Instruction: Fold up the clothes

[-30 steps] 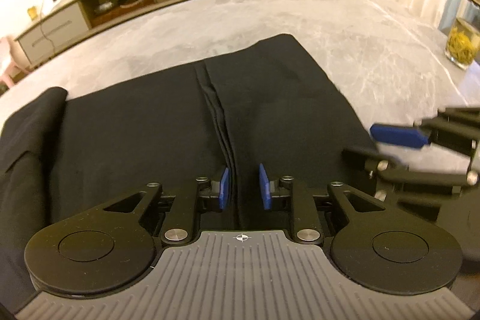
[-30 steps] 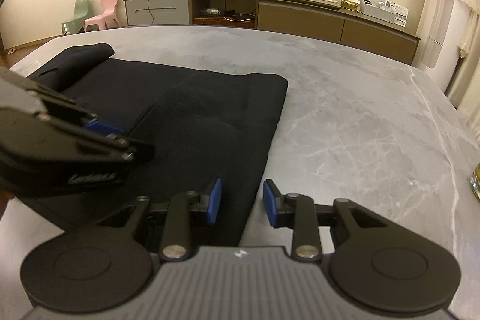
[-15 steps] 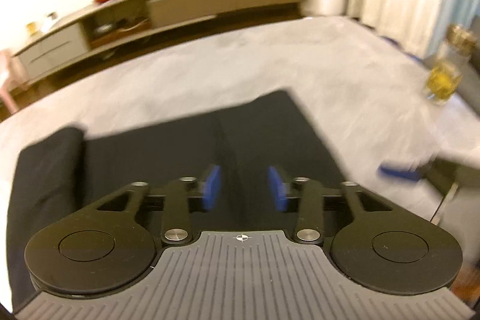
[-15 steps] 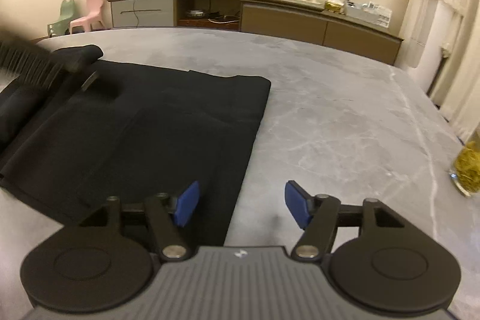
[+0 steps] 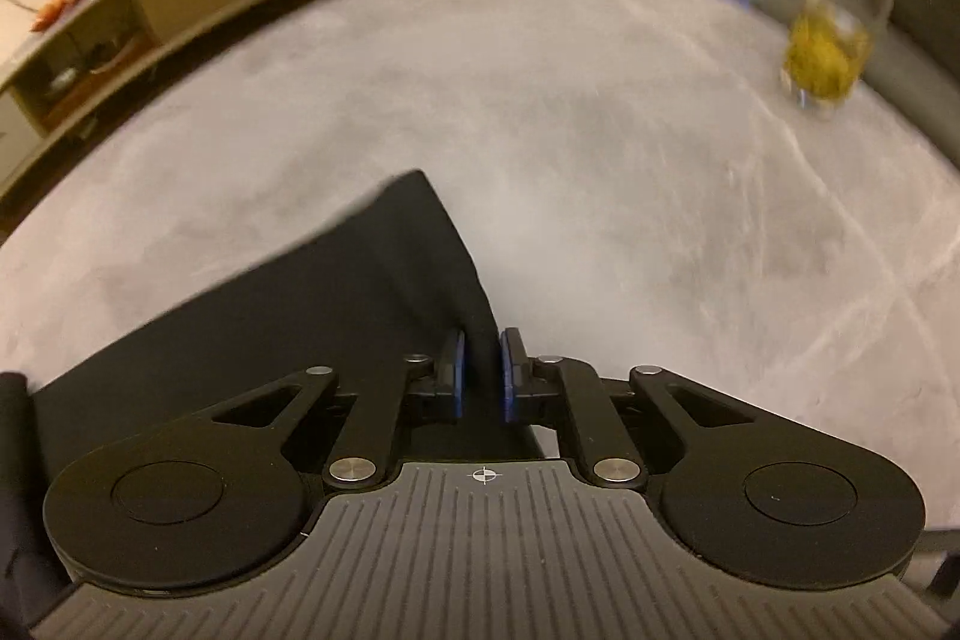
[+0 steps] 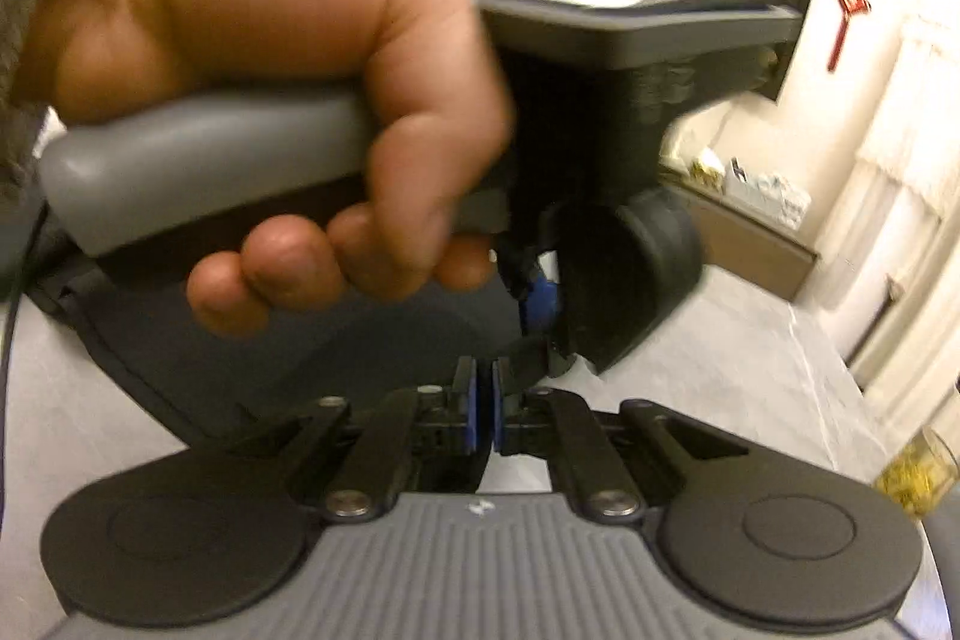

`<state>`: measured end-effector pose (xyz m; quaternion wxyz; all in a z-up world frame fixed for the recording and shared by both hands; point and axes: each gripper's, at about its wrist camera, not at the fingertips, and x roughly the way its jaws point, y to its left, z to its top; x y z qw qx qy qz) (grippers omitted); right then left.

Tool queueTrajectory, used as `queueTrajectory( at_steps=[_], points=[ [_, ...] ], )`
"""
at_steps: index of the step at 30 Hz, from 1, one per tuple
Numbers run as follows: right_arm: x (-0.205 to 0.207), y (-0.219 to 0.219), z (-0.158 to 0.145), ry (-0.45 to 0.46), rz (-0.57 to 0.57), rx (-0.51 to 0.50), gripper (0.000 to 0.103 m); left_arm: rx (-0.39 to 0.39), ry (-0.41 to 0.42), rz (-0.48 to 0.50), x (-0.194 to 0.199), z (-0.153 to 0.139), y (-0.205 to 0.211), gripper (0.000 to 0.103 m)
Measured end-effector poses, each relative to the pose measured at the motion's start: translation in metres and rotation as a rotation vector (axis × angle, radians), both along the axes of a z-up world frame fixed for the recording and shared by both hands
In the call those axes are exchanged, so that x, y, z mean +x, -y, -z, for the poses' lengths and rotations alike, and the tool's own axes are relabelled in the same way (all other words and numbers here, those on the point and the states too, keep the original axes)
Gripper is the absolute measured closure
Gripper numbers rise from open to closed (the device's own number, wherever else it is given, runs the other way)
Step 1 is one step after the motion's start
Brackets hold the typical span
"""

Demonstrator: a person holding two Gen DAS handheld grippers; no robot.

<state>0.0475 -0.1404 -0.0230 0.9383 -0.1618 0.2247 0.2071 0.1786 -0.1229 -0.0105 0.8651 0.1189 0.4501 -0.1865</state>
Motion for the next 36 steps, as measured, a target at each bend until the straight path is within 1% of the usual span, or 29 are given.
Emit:
queueTrajectory(
  at_steps=[1, 2, 3, 4, 5, 6, 7, 8, 9, 11, 12, 14, 16, 18, 20, 22, 23, 24, 26, 27, 29, 30, 32, 33, 34, 35, 36],
  points=[
    [0.0, 0.0, -0.003, -0.006, -0.019, 0.041, 0.098, -0.036, 0.031, -0.024, -0.007, -0.01, -0.015, 0.103],
    [0.0, 0.001, -0.006, -0.012, -0.038, 0.082, 0.094, -0.083, 0.055, -0.058, -0.015, -0.021, -0.035, 0.103],
    [0.0, 0.001, -0.01, -0.018, -0.056, 0.124, 0.084, -0.124, 0.072, -0.095, -0.022, -0.029, -0.055, 0.103],
    [0.0, 0.001, -0.013, -0.025, -0.075, 0.165, 0.079, -0.149, 0.069, -0.142, -0.026, -0.03, -0.08, 0.103],
    [0.0, 0.002, -0.016, -0.031, -0.094, 0.206, 0.068, -0.175, 0.066, -0.189, -0.03, -0.031, -0.104, 0.103],
    [0.001, 0.002, -0.019, -0.037, -0.113, 0.247, 0.063, -0.2, 0.063, -0.236, -0.033, -0.033, -0.129, 0.103],
    [0.001, 0.002, -0.023, -0.043, -0.132, 0.288, 0.064, -0.226, 0.06, -0.283, -0.037, -0.034, -0.153, 0.103],
    [0.005, -0.001, -0.023, -0.069, -0.145, 0.318, 0.064, -0.243, 0.052, -0.324, -0.04, -0.032, -0.175, 0.103],
    [0.01, -0.006, -0.021, -0.101, -0.149, 0.329, 0.064, -0.236, 0.029, -0.35, -0.039, -0.023, -0.187, 0.101],
    [0.022, -0.022, -0.013, -0.165, -0.147, 0.319, 0.064, -0.225, -0.009, -0.4, -0.039, -0.005, -0.211, 0.095],
    [0.026, -0.026, -0.009, -0.188, -0.145, 0.311, 0.065, -0.235, -0.002, -0.42, -0.041, 0.0, -0.217, 0.09],
    [0.032, -0.041, -0.002, -0.21, -0.141, 0.266, 0.068, -0.273, -0.006, -0.445, -0.045, 0.007, -0.227, 0.084],
    [0.036, -0.055, 0.005, -0.213, -0.132, 0.209, 0.068, -0.289, -0.031, -0.438, -0.048, 0.015, -0.226, 0.083],
    [0.042, -0.063, 0.011, -0.239, -0.135, 0.181, 0.067, -0.297, -0.04, -0.421, -0.054, 0.022, -0.224, 0.078],
    [0.041, -0.07, 0.021, -0.304, -0.181, 0.179, 0.067, -0.314, -0.046, -0.41, -0.057, 0.028, -0.224, 0.073],
    [0.036, -0.083, 0.023, -0.337, -0.242, 0.172, 0.067, -0.304, -0.043, -0.407, -0.054, 0.035, -0.224, 0.072],
    [0.032, -0.089, 0.024, -0.328, -0.263, 0.144, 0.067, -0.292, -0.03, -0.395, -0.05, 0.036, -0.222, 0.074],
    [0.028, -0.095, 0.024, -0.311, -0.278, 0.109, 0.067, -0.275, -0.01, -0.381, -0.046, 0.036, -0.219, 0.085],
    [0.021, -0.106, 0.024, -0.285, -0.312, 0.05, 0.067, -0.217, 0.039, -0.377, -0.036, 0.032, -0.214, 0.094],
    [0.021, -0.108, 0.024, -0.285, -0.333, 0.038, 0.067, -0.2, 0.052, -0.386, -0.03, 0.031, -0.214, 0.098],
    [0.022, -0.113, 0.026, -0.293, -0.375, 0.026, 0.067, -0.177, 0.064, -0.407, -0.017, 0.03, -0.216, 0.103],
    [0.023, -0.113, 0.025, -0.299, -0.387, 0.03, 0.067, -0.185, 0.058, -0.413, -0.011, 0.029, -0.217, 0.102],
    [0.027, -0.111, 0.023, -0.312, -0.4, 0.051, 0.067, -0.241, 0.039, -0.404, -0.008, 0.025, -0.223, 0.102],
    [0.03, -0.107, 0.019, -0.317, -0.4, 0.076, 0.067, -0.257, 0.031, -0.401, -0.008, 0.023, -0.225, 0.098],
    [0.033, -0.102, 0.014, -0.32, -0.397, 0.11, 0.067, -0.273, 0.023, -0.397, -0.009, 0.022, -0.227, 0.097],
    [0.036, -0.097, 0.009, -0.324, -0.393, 0.143, 0.067, -0.277, 0.018, -0.394, -0.009, 0.022, -0.228, 0.097],
    [0.04, -0.091, 0.005, -0.327, -0.385, 0.174, 0.067, -0.248, 0.019, -0.396, -0.009, 0.024, -0.228, 0.098]
  ],
)
